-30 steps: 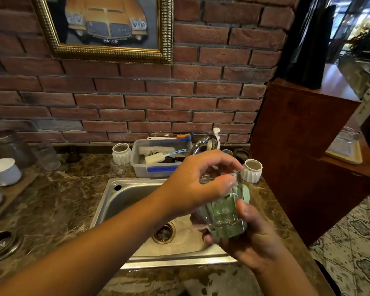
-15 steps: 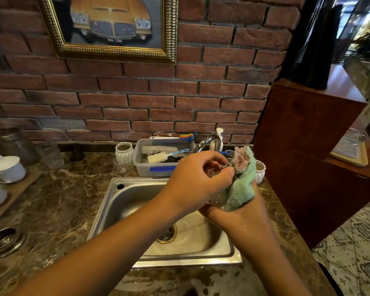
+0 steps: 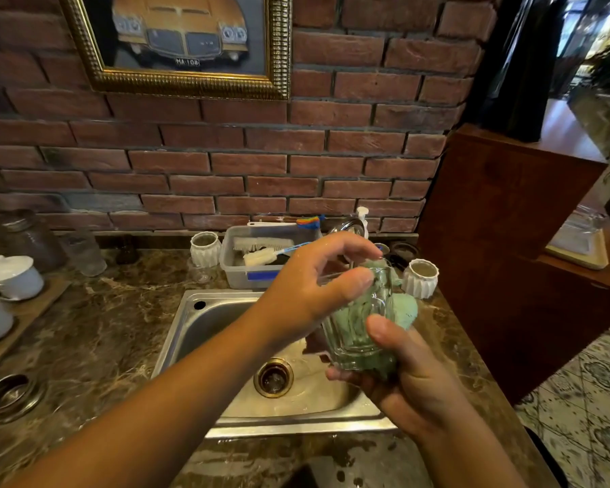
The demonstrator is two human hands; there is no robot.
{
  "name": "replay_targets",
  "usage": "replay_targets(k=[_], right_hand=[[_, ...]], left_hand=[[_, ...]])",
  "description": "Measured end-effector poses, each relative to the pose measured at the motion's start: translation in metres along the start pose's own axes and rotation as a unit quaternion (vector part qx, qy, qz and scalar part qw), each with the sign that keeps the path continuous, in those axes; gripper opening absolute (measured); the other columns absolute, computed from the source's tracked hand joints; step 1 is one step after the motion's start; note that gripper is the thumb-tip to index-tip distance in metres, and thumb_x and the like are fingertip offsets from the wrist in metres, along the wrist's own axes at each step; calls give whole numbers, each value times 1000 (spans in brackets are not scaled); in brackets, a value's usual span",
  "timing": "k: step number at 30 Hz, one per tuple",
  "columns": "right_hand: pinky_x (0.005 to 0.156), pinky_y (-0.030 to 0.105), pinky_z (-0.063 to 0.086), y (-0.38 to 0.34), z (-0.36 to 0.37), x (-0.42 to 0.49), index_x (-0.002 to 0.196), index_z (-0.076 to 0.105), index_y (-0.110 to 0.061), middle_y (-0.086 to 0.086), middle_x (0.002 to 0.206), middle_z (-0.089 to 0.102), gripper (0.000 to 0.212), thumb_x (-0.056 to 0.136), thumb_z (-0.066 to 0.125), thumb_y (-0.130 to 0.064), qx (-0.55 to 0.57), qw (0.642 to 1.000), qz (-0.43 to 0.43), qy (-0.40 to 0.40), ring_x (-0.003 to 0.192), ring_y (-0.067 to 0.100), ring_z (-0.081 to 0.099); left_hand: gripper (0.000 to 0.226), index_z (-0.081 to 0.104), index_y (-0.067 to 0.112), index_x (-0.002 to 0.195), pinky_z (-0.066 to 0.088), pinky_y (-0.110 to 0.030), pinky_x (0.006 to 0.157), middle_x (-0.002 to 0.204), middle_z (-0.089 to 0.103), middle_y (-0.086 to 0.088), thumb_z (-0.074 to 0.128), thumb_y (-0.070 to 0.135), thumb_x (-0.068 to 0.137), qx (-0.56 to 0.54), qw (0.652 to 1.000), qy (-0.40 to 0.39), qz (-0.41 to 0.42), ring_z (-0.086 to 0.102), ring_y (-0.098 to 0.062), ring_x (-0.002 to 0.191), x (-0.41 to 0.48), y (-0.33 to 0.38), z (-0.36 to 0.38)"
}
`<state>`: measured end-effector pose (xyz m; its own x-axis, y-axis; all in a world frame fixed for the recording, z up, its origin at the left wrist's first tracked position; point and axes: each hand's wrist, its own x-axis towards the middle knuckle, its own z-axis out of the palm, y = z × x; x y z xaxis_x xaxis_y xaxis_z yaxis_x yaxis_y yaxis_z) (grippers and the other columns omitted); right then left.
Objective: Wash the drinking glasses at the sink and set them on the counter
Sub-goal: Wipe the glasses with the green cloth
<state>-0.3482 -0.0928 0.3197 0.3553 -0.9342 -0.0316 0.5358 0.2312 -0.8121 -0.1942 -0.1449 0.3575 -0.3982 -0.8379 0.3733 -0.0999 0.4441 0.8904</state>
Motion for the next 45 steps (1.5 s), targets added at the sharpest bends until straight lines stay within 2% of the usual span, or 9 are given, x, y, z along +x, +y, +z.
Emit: replay_targets(k=[5,11,15,17,20,31,36,42,45], right_hand=[[76,24,61,-4,-4,13,127,60,-16,0,111,77,58,74,84,-13,-291,933,-149,150,102,16,74],[82,16,57,17,1,17,122,45,-49,-21,113,71,72,62,81,-33,-419,864,-209,184,103,-4,69],[88,24,58,25,8,18,129,59,-37,-16,116,73,49,83,75,-41,-249,924,-217,190,112,12,69],[95,45,57,28,12,21,129,63,-30,-1,118,75,46,85,67,-40,-66,960,-151,228,112,27,70],[86,42,60,26,15,20,128,65,-15,11,118,75,40,95,58,-37,60,967,-64,241,109,27,73],[106,48,44,24,16,-1,134,60,1,24,132,65,51,99,47,-33,192,973,50,122,120,36,66],[85,47,60,15,4,-14,131,61,-1,23,124,70,49,90,53,-28,159,972,17,169,109,34,72],[89,46,58,-23,1,-6,119,66,-24,1,109,78,41,82,61,-40,-188,942,-145,236,101,20,75],[84,23,56,-33,9,5,123,61,-35,-16,110,73,34,92,65,-22,-523,824,-196,92,101,1,68]], left_hand=[[73,53,33,126,56,-20,73,117,64,4,69,70,64,-83,969,152,-177,69,-1,93,-19,-13,20],[82,47,23,138,59,-19,71,111,73,-1,89,27,68,-250,914,222,-230,74,-5,92,-23,-14,42],[82,44,2,144,49,-53,107,125,69,-21,82,9,72,-365,873,247,-210,67,-35,117,-24,-10,35],[79,47,7,143,54,-46,102,129,67,-18,84,5,73,-376,873,259,-174,67,-32,118,-29,-12,39],[78,50,19,138,58,-32,89,130,68,-6,86,16,68,-361,884,269,-122,69,-24,116,-34,-14,42],[82,46,44,133,52,-51,103,130,64,-1,87,33,64,-198,947,232,-98,64,-23,121,-45,-44,41],[86,40,48,137,52,-55,102,127,65,7,88,38,67,-127,963,220,-93,64,-16,120,-54,-49,33],[85,40,55,132,59,-25,88,119,69,18,87,41,63,-92,977,124,-144,69,-4,109,-64,-57,22],[84,44,45,129,58,-18,79,116,70,18,88,42,58,-98,974,110,-175,70,-2,105,-65,-59,24]])
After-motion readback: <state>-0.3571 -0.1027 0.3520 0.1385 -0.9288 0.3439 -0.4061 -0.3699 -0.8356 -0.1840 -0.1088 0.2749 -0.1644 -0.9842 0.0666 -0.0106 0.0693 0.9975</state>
